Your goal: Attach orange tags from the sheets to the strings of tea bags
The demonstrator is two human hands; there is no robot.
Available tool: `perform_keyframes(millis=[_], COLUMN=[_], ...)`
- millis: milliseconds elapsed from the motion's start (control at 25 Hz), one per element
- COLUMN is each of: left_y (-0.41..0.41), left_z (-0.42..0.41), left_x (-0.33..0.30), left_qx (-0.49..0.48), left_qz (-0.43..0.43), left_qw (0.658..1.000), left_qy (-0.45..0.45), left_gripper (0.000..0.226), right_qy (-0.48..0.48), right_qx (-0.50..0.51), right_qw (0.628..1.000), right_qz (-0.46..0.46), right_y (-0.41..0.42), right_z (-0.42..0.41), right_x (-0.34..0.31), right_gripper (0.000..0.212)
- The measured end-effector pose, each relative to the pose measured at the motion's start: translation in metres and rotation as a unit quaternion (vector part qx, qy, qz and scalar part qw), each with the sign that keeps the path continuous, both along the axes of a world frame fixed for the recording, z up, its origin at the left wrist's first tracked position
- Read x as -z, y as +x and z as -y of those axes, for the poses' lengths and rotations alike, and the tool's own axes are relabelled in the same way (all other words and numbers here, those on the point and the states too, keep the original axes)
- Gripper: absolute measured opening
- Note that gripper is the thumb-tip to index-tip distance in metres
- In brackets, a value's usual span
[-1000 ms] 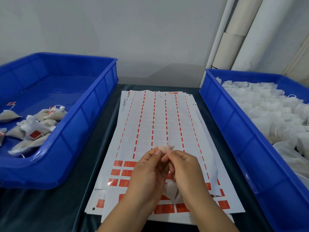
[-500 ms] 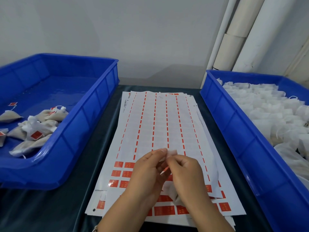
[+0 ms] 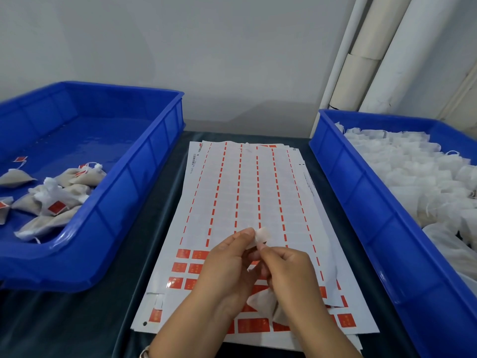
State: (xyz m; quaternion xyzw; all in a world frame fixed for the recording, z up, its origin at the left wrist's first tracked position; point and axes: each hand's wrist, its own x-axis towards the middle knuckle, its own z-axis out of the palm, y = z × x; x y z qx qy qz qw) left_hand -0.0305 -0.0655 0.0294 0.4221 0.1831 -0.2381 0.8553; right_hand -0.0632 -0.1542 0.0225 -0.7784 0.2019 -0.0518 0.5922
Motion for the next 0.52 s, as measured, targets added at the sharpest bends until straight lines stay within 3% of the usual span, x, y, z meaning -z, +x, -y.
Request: perform_keyframes(millis=[200,320,440,520], left_y=[0.000,0.001,0.002,0.002], left_z=[-0.005,-0.016,-0.026,-0.028], left_x=[0.001,0.001,0.003,0.008], left_qx=[0.018,0.053,0.077,0.099], left_qz=[0.003,0.019,0.034,0.067], left_qw=[1.000,0.997,0.991,0.991], left_qy=[-0.002,-0.044,-0.100,-0.056], left_gripper=[0.020,0.027,0.036,0.034], right_qy=[-0.015,0.009,0.126,0.223], right_qx=[0.052,0.040,-0.004,-0.038], right_qw=[0.998,0.999,0.992,0.974], right_qz=[0.038,0.014,-0.017,-0.020], right_y=[-0.002,-0.002,-0.005,-0.007], right_z=[0.001,0.003,0.010,0.014], right_x=[-0.002,-0.006,-0.013,-0.017], right_gripper=[0.019,0.019,0.021,0.020])
